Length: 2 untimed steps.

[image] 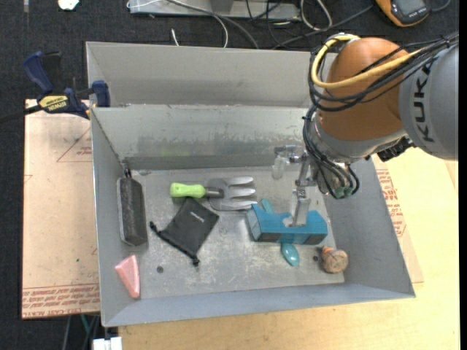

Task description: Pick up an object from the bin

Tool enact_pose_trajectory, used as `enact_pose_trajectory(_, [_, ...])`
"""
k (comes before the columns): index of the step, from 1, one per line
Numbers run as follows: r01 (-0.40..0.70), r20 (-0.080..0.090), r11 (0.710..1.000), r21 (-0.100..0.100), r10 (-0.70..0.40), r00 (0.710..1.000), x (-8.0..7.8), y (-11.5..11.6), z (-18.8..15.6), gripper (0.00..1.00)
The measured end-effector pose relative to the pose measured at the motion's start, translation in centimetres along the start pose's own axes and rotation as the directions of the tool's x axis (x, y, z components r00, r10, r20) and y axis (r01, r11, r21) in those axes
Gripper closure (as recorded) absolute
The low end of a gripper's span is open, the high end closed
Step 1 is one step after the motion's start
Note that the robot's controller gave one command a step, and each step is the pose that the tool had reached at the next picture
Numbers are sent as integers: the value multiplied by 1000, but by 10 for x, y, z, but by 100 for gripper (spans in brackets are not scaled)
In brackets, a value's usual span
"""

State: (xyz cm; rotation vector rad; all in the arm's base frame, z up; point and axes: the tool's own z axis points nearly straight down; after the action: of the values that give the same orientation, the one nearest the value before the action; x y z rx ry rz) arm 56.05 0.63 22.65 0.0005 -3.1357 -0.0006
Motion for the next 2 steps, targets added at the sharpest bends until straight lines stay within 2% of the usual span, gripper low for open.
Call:
enact_pose_trajectory(1, [0, 7, 1000, 0, 0, 1000, -1, 0, -3, 0])
enact_pose_trajectory(2, [-136, 12, 991, -3, 136, 991, 15, -23, 29, 0])
